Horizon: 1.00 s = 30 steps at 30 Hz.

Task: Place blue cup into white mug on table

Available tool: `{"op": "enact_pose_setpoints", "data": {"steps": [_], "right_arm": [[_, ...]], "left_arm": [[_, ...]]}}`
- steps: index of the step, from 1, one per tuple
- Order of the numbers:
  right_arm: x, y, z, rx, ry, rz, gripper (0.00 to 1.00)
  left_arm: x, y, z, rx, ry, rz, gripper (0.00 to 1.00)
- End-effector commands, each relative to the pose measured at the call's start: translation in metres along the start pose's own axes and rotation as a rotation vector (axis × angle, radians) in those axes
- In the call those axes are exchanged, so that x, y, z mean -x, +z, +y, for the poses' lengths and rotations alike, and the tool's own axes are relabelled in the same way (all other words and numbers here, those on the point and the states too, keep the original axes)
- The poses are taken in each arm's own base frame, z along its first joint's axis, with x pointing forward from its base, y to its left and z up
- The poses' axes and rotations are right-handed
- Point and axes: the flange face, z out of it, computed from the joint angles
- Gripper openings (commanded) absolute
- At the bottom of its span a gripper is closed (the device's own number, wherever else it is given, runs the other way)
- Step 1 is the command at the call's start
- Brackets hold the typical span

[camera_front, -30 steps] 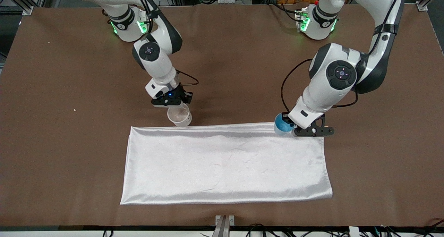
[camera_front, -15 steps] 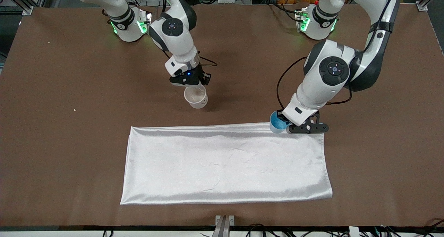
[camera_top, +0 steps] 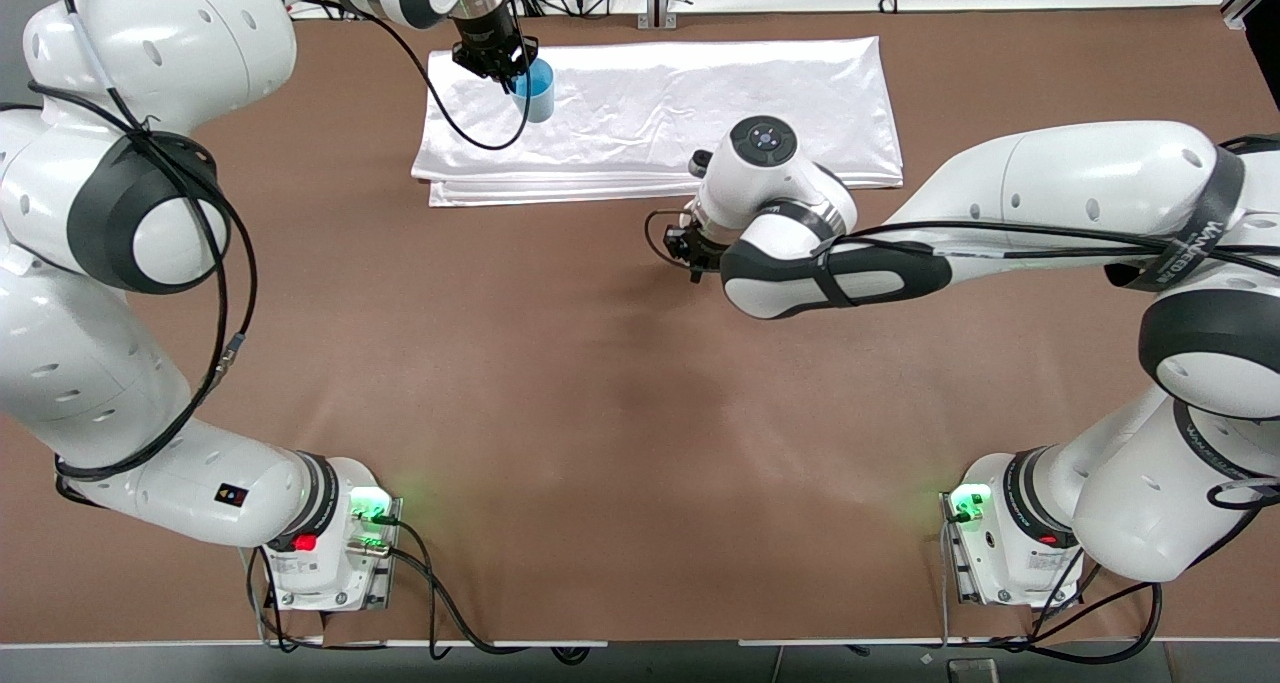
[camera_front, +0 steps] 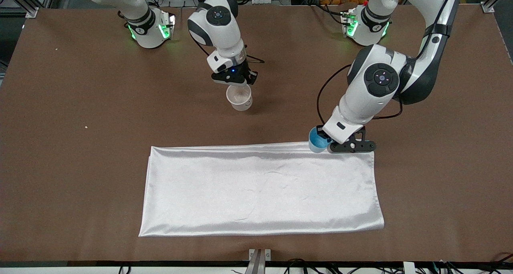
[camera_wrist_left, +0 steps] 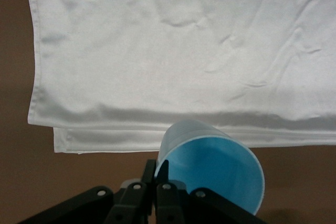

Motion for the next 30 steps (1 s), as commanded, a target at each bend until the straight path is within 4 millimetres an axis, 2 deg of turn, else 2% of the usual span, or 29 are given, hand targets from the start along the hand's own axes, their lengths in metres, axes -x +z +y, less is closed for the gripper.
{"op": "enact_pose_setpoints", "data": {"steps": [1, 11, 16, 24, 25, 26, 30], "right_arm": [[0.008, 0.018, -0.015, 0.017, 0.020, -0.010, 0.00], [0.018, 0.055, -0.030, 0.044, 0.027, -0.016, 0.00], [0.015, 0.070, -0.031, 0.065, 0.025, 0.001, 0.00], [0.010, 0.082, -0.040, 0.073, 0.050, 0.031, 0.00], [0.009, 0.081, -0.041, 0.071, 0.057, 0.032, 0.05], [0.006, 0.080, -0.040, 0.071, 0.069, 0.033, 0.17], [0.000, 0.075, -0.043, 0.067, 0.125, 0.038, 0.94]], "left_arm": [[0.000, -0.002, 0.000, -0.024, -0.014, 0.001, 0.00], [-0.004, 0.006, -0.005, -0.029, -0.022, -0.009, 0.00], [-0.004, 0.009, -0.005, -0.031, -0.022, -0.013, 0.00], [-0.004, 0.007, -0.005, -0.030, -0.022, -0.010, 0.00], [-0.003, 0.007, -0.004, -0.030, -0.022, -0.010, 0.00], [-0.003, 0.007, -0.004, -0.030, -0.022, -0.010, 0.00], [-0.002, 0.004, -0.002, -0.029, -0.020, -0.007, 0.00]]}}
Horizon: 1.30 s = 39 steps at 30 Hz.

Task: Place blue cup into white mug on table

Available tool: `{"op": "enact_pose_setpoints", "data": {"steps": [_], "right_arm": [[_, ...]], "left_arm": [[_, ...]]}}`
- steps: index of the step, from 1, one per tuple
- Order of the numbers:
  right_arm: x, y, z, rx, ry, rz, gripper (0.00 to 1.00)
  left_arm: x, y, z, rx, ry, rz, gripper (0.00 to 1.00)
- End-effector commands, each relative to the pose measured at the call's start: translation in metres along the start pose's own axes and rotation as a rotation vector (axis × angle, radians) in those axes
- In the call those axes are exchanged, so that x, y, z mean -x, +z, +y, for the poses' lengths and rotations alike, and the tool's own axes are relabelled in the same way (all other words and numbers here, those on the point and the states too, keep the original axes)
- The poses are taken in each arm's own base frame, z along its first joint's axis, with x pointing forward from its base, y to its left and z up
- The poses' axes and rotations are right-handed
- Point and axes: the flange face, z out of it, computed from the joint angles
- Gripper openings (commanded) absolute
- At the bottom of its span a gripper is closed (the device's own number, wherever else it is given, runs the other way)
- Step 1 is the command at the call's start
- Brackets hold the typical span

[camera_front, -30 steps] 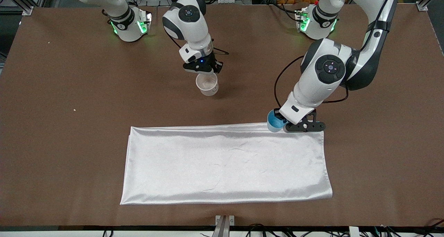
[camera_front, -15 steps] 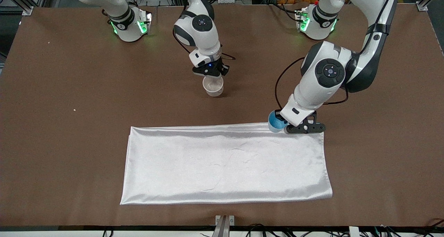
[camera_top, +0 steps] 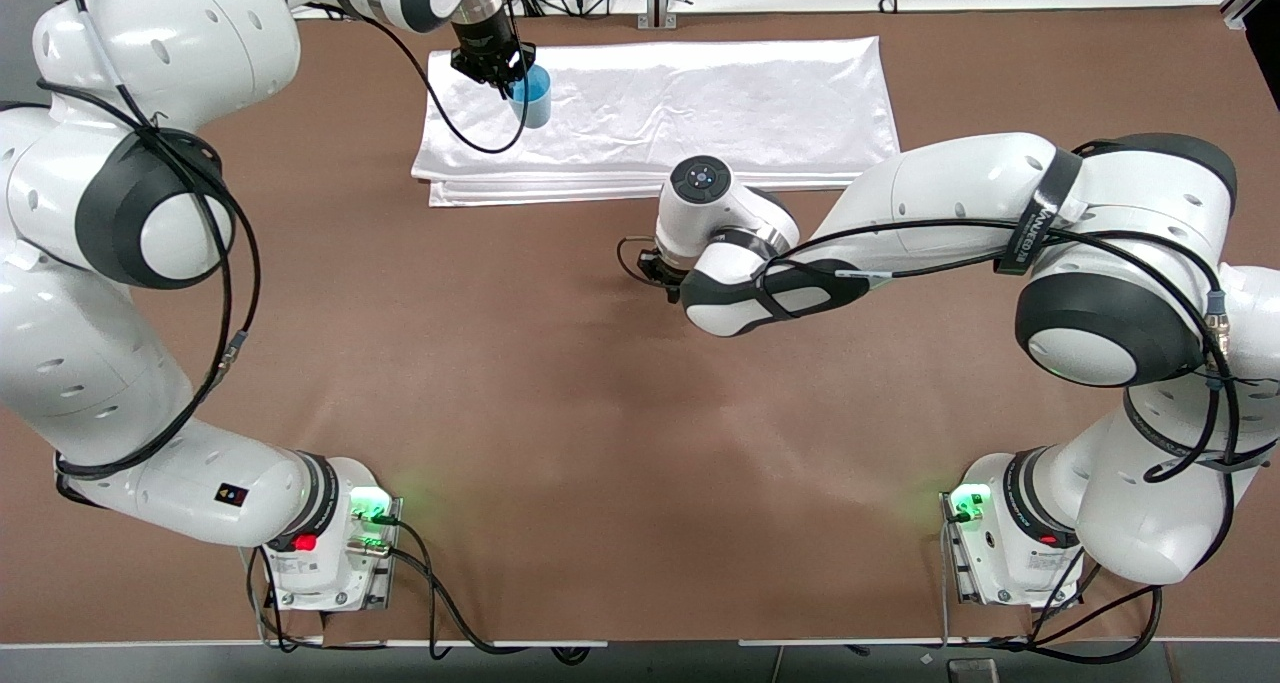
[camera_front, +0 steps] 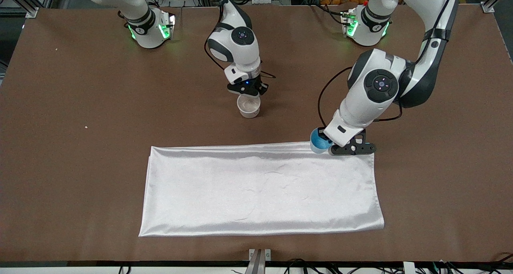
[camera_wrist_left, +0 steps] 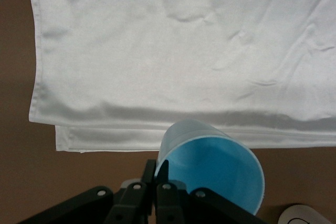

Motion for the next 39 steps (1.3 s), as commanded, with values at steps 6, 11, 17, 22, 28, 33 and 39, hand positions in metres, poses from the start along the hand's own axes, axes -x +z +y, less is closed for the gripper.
{"op": "enact_pose_setpoints", "data": {"steps": [6, 11, 17, 22, 28, 33, 39], "right_arm": [[-0.004, -0.017, -0.011, -0.005, 0.080, 0.023, 1.00], [-0.006, -0.050, -0.014, 0.052, 0.073, 0.025, 1.00], [-0.027, -0.098, -0.014, 0.114, -0.004, 0.023, 1.00], [-0.081, -0.118, -0.002, 0.148, -0.046, 0.006, 1.00], [-0.159, -0.119, 0.029, 0.140, -0.099, -0.004, 1.00], [-0.228, -0.122, 0.069, 0.135, -0.169, -0.010, 1.00], [-0.299, -0.121, 0.126, 0.141, -0.265, -0.025, 1.00]], "left_arm": [[0.002, -0.011, 0.005, -0.015, -0.013, 0.016, 0.00], [0.004, -0.013, 0.006, -0.018, -0.021, 0.007, 0.00], [0.015, -0.013, 0.023, -0.020, -0.037, 0.002, 0.00], [0.031, -0.012, 0.050, -0.018, -0.067, 0.001, 0.00], [0.060, -0.006, 0.091, -0.020, -0.106, -0.008, 0.00], [0.085, -0.004, 0.125, -0.012, -0.133, -0.018, 0.00], [0.108, -0.004, 0.165, 0.001, -0.193, -0.013, 0.00]]}}
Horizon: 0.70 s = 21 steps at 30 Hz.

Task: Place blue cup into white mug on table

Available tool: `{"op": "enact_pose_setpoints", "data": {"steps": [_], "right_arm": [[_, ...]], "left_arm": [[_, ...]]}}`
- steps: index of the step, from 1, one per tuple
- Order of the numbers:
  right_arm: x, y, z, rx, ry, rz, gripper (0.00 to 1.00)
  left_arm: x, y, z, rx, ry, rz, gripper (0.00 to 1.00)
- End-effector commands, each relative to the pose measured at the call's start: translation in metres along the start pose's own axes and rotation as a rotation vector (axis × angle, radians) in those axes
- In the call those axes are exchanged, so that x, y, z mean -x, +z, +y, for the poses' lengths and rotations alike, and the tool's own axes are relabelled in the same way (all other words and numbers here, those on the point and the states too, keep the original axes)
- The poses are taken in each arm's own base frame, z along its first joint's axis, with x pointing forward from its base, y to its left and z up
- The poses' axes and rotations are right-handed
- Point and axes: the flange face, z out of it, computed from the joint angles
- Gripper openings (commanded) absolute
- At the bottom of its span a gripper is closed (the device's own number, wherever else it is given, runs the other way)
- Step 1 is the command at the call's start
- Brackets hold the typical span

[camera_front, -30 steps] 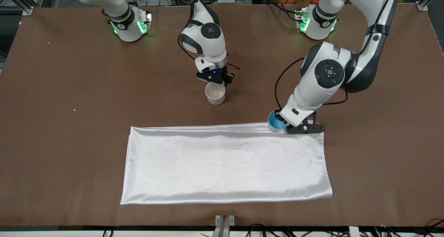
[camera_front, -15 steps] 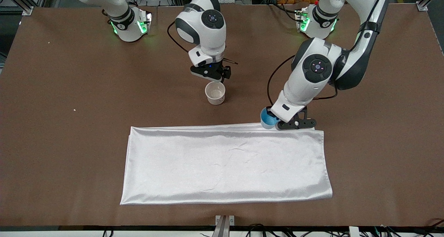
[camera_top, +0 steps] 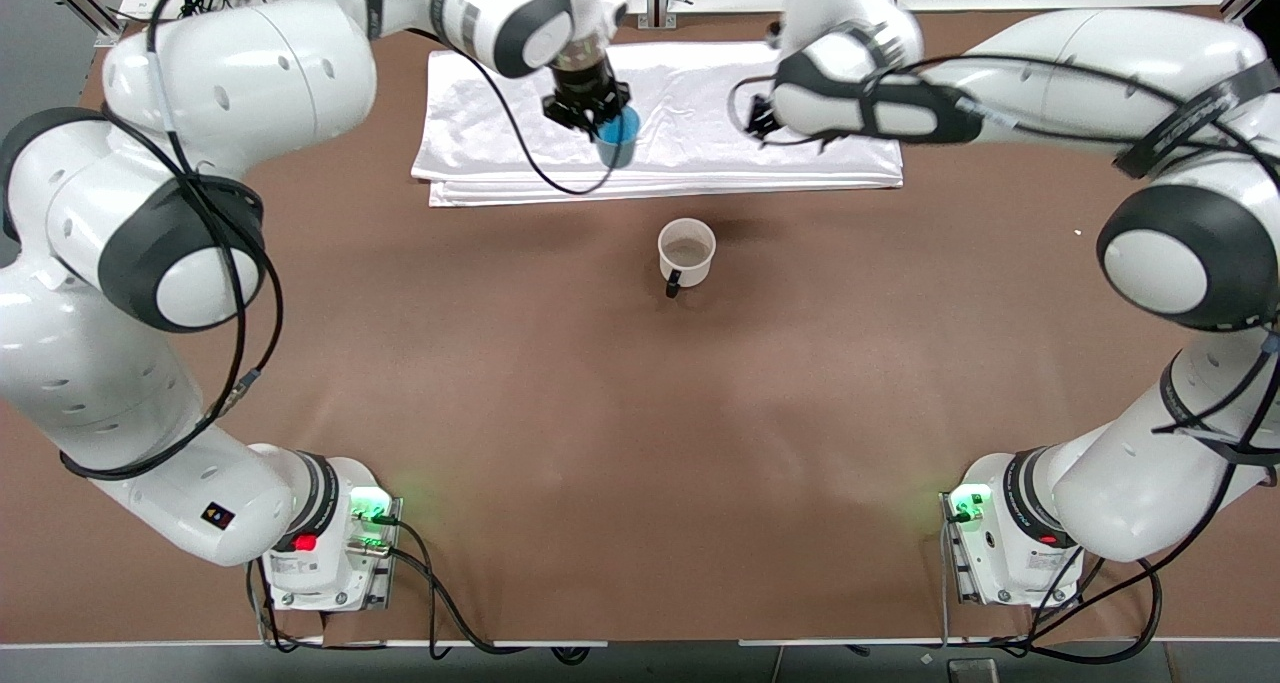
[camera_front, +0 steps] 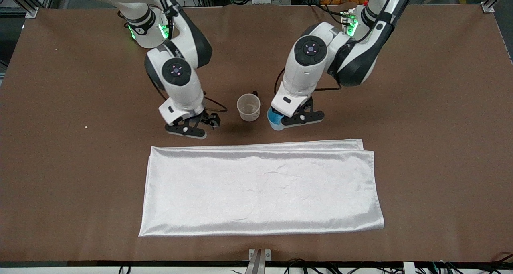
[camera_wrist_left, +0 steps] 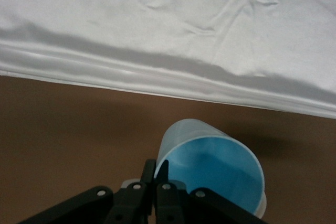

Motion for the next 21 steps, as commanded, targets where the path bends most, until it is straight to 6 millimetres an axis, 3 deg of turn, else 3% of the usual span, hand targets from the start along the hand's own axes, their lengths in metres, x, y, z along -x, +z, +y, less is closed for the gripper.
{"op": "enact_pose_setpoints", "data": {"steps": [1, 5, 10, 15, 18, 21], "right_arm": [[-0.046, 0.006, 0.047, -0.004, -0.091, -0.008, 1.00], [-0.074, 0.013, 0.089, -0.001, -0.137, -0.014, 1.00], [-0.108, 0.021, 0.144, -0.001, -0.189, -0.017, 1.00], [-0.130, 0.024, 0.184, -0.002, -0.236, -0.014, 1.00], [-0.140, 0.023, 0.197, -0.005, -0.241, -0.005, 1.00], [-0.142, 0.027, 0.196, -0.004, -0.242, -0.008, 1.00]], "left_arm": [[0.020, -0.002, 0.027, -0.001, -0.037, 0.004, 0.00], [0.048, 0.011, 0.047, -0.015, -0.043, -0.011, 0.00], [0.067, 0.032, 0.060, -0.037, -0.038, -0.030, 0.00], [0.091, 0.053, 0.075, -0.061, -0.019, -0.047, 0.00], [0.096, 0.064, 0.078, -0.074, -0.010, -0.054, 0.00], [0.105, 0.070, 0.083, -0.078, 0.003, -0.058, 0.00]]}}
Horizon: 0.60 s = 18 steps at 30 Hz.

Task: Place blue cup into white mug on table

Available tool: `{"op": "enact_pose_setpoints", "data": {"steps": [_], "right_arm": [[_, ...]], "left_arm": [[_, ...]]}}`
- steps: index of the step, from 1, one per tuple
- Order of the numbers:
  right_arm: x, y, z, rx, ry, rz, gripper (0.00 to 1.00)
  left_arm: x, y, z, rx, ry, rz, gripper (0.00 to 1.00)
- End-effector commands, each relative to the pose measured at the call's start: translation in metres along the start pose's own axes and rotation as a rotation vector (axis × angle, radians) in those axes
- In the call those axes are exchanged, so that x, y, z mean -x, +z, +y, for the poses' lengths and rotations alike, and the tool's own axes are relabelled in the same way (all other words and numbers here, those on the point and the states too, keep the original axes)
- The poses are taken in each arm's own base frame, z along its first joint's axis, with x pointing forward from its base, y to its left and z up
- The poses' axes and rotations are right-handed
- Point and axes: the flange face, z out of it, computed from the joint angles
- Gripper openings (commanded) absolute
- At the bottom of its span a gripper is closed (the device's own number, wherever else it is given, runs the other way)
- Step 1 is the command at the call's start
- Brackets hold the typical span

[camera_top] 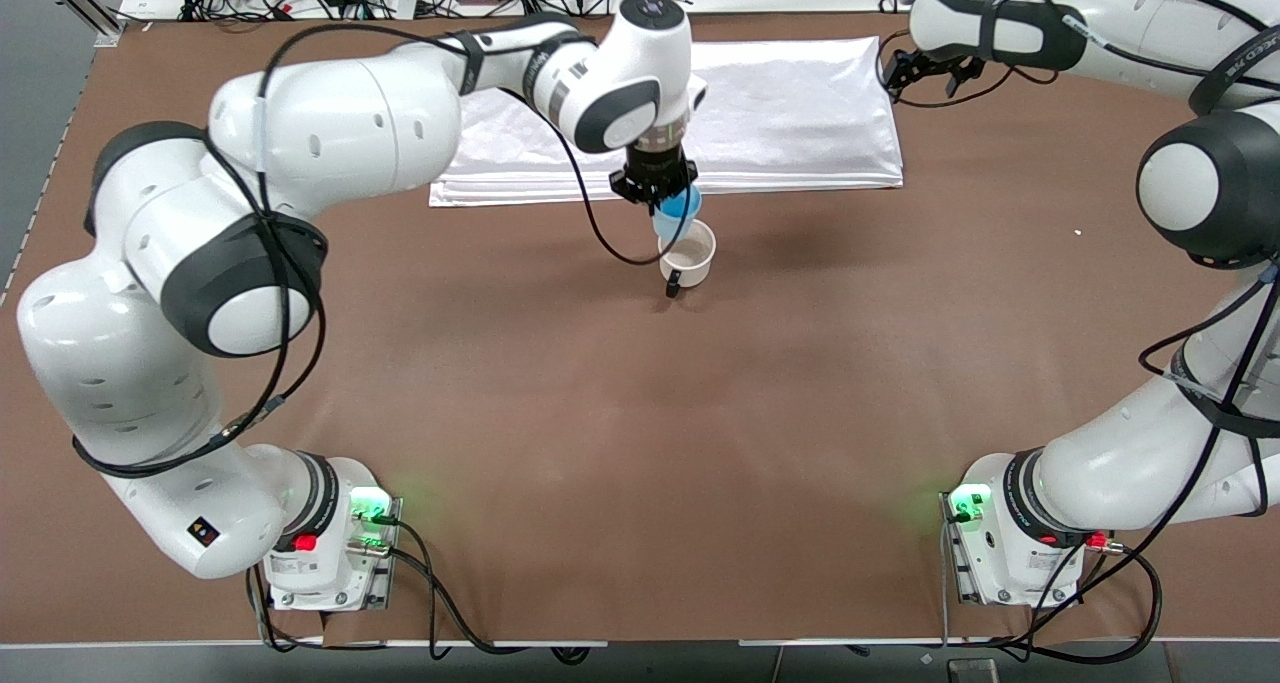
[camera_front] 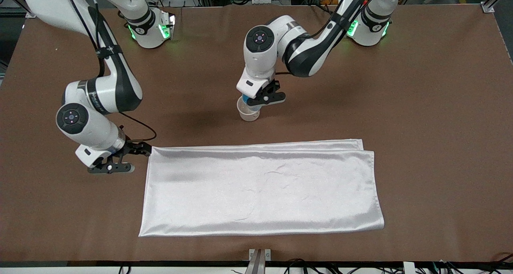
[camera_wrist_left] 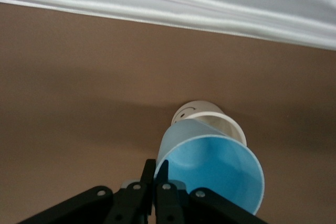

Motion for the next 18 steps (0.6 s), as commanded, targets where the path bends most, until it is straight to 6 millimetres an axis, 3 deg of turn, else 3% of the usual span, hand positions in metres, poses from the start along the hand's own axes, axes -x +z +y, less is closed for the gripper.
{"op": "enact_pose_setpoints", "data": {"steps": [1, 15, 18], "right_arm": [[-0.011, 0.001, -0.003, -0.005, -0.025, 0.006, 1.00], [-0.023, 0.023, -0.004, -0.013, -0.014, 0.034, 1.00], [-0.027, 0.018, 0.001, -0.006, -0.026, 0.047, 1.00]], "left_arm": [[0.009, 0.007, 0.013, -0.011, 0.000, 0.005, 0.00], [0.000, 0.030, 0.036, -0.001, -0.043, -0.007, 0.00], [-0.002, 0.034, 0.036, -0.005, -0.046, -0.009, 0.55]]}}
